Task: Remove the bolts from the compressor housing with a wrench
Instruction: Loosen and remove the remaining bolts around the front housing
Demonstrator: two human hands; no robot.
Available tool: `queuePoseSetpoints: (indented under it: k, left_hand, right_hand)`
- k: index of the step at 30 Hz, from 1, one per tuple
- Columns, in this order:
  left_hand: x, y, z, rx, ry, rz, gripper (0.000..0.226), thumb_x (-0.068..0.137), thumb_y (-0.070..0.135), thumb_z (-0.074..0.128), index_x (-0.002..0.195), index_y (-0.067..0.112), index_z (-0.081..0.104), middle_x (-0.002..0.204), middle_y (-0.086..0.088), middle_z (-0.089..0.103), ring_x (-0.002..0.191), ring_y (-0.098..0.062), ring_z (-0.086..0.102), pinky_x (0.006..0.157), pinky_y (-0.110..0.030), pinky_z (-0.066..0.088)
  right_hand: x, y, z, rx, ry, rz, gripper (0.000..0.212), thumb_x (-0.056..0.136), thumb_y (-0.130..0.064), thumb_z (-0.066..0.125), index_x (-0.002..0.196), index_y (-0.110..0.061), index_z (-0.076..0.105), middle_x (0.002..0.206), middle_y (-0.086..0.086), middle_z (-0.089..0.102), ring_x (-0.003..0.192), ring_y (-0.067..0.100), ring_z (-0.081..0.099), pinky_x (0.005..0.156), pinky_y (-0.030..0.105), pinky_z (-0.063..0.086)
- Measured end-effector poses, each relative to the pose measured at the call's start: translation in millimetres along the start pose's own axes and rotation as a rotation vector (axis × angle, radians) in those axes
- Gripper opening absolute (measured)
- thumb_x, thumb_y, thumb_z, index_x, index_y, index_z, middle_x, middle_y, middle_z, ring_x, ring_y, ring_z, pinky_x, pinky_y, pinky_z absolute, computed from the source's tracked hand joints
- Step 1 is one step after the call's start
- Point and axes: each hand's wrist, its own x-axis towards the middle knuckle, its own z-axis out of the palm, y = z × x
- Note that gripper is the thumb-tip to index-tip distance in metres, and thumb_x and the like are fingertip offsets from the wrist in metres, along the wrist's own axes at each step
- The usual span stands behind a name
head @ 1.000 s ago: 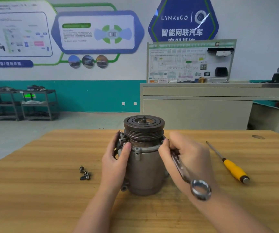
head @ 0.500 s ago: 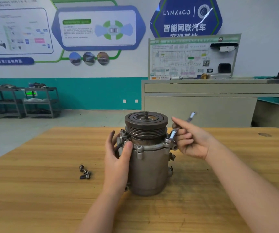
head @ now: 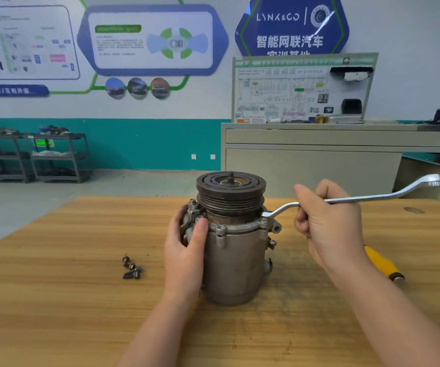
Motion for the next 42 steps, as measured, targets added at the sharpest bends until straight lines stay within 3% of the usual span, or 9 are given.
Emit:
queuePoseSetpoints:
  k: [7, 9, 13, 16, 22, 27, 30, 38, 42]
  left_hand:
    - [0, 0, 1, 0.012, 0.004, 0.032, 0.051, 0.078, 0.048, 0.056, 0.126, 0.031, 0.052, 0.111, 0.025, 0.060, 0.099, 0.019, 0.055, 0.073, 0.002, 0.041]
    - [-1, 0, 0, 0.001, 0.001, 0.025, 0.050, 0.079, 0.049, 0.058, 0.125, 0.032, 0.052, 0.109, 0.027, 0.061, 0.100, 0.019, 0.055, 0.073, 0.001, 0.041]
    - [-3, 1, 2, -0.002, 0.008, 0.034, 0.056, 0.076, 0.057, 0.064, 0.125, 0.032, 0.053, 0.114, 0.024, 0.060, 0.100, 0.018, 0.055, 0.073, 0.002, 0.041]
    - [-3, 1, 4, 0.007, 0.025, 0.028, 0.037, 0.077, 0.052, 0.057, 0.113, 0.042, 0.054, 0.111, 0.025, 0.060, 0.100, 0.018, 0.055, 0.072, 0.003, 0.040]
    - [0, -3, 3, 0.009, 0.034, 0.041, 0.049, 0.069, 0.064, 0.054, 0.112, 0.042, 0.055, 0.114, 0.021, 0.062, 0.104, 0.014, 0.056, 0.080, 0.000, 0.040]
    - [1, -6, 3, 0.011, 0.029, 0.054, 0.060, 0.070, 0.065, 0.054, 0.121, 0.035, 0.054, 0.117, 0.017, 0.062, 0.105, 0.011, 0.056, 0.082, -0.001, 0.041]
    - [0, -6, 3, 0.002, 0.032, 0.046, 0.052, 0.069, 0.065, 0.055, 0.115, 0.040, 0.055, 0.110, 0.024, 0.064, 0.103, 0.014, 0.056, 0.078, 0.000, 0.041]
    - [-1, -4, 4, 0.006, 0.035, 0.052, 0.038, 0.079, 0.049, 0.056, 0.115, 0.037, 0.055, 0.113, 0.020, 0.062, 0.100, 0.016, 0.057, 0.077, 0.001, 0.040]
    - [0, -5, 4, 0.031, 0.034, 0.059, 0.043, 0.080, 0.046, 0.053, 0.120, 0.032, 0.052, 0.116, 0.017, 0.060, 0.100, 0.018, 0.055, 0.078, 0.001, 0.039]
  right_hand:
    - [-42, -20, 16, -0.532, -0.110, -0.494, 0.043, 0.085, -0.012, 0.060, 0.059, -0.021, 0.027, 0.055, -0.001, 0.034, 0.047, 0.008, 0.032, 0.045, 0.015, 0.023]
    - [-46, -18, 14, -0.562, -0.135, -0.483, 0.038, 0.085, -0.014, 0.060, 0.063, -0.019, 0.030, 0.055, -0.004, 0.034, 0.048, 0.006, 0.030, 0.045, 0.014, 0.023]
    - [-26, -10, -5, -0.039, -0.169, -0.014, 0.042, 0.079, 0.000, 0.069, 0.054, -0.019, 0.041, 0.046, -0.003, 0.043, 0.039, 0.007, 0.037, 0.039, 0.016, 0.031]
    - [4, 0, -20, 0.379, -0.349, 0.403, 0.030, 0.070, -0.008, 0.068, 0.053, -0.019, 0.047, 0.045, 0.003, 0.049, 0.033, 0.007, 0.041, 0.033, 0.014, 0.029]
    - [48, 16, -9, 0.581, -0.630, 0.907, 0.042, 0.039, -0.006, 0.096, 0.061, -0.010, 0.060, 0.045, 0.001, 0.049, 0.030, 0.001, 0.043, 0.026, 0.010, 0.032]
    - [45, 13, -1, 0.742, -0.356, 0.665, 0.038, 0.057, -0.007, 0.086, 0.057, -0.016, 0.049, 0.044, -0.003, 0.052, 0.029, 0.000, 0.041, 0.027, 0.011, 0.030]
    - [34, 9, -7, 0.521, -0.113, 0.430, 0.045, 0.081, 0.000, 0.063, 0.052, -0.021, 0.034, 0.041, 0.000, 0.045, 0.028, 0.004, 0.034, 0.028, 0.012, 0.023]
    - [-12, -5, -6, -0.025, -0.016, 0.044, 0.049, 0.090, -0.003, 0.058, 0.048, -0.021, 0.040, 0.044, 0.004, 0.052, 0.034, 0.010, 0.043, 0.035, 0.018, 0.031]
    - [-21, -14, 4, -0.215, 0.015, -0.137, 0.040, 0.090, -0.008, 0.061, 0.060, -0.002, 0.034, 0.050, 0.012, 0.055, 0.035, 0.009, 0.049, 0.037, 0.017, 0.038]
